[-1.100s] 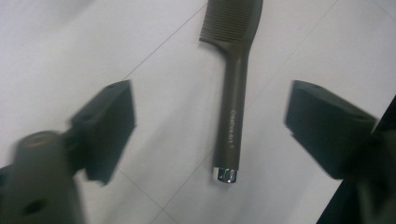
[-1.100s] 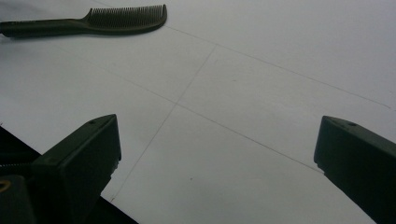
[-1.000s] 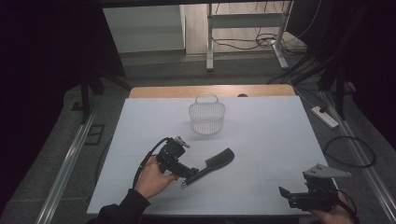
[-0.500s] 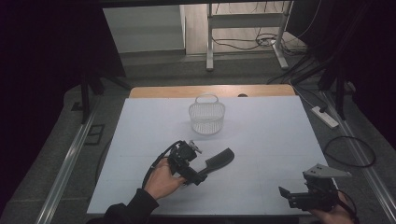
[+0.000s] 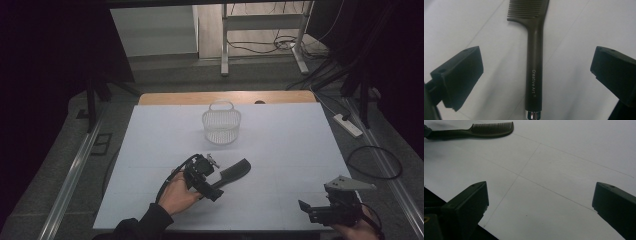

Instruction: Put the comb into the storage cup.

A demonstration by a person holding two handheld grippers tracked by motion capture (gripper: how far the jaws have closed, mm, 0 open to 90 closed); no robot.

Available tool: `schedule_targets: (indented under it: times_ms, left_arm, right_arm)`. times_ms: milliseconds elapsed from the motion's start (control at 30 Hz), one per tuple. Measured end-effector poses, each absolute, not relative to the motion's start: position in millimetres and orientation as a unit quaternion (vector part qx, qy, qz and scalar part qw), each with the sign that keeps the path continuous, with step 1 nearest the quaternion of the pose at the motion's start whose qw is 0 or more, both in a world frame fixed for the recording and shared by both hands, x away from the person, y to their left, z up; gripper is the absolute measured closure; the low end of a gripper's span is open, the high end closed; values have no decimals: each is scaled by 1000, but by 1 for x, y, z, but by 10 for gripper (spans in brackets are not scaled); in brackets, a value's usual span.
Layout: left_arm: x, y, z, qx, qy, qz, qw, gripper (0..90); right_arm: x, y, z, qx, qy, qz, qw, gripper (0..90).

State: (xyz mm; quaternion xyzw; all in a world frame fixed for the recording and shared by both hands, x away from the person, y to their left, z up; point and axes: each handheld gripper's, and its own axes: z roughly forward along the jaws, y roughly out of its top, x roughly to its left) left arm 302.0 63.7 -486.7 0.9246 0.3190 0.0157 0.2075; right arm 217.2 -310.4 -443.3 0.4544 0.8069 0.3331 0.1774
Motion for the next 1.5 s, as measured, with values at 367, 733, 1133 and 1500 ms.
schedule_targets:
  times_ms: [367, 733, 1133, 1500]
  left_arm:
    - [301, 58, -509, 931, 321, 15, 173, 0]
    - [298, 51, -519, 938, 316, 22, 141, 0]
    - [292, 50, -510, 943, 301, 22, 141, 242]
    - [294, 57, -506, 936, 311, 13, 165, 726]
  right_arm:
    - [217, -310, -443, 453, 807, 334, 178, 12]
    - [217, -310, -443, 451, 808, 336, 178, 12]
    - [217, -310, -443, 451, 808, 334, 178, 12]
    - [217, -310, -443, 450, 809, 333, 178, 12]
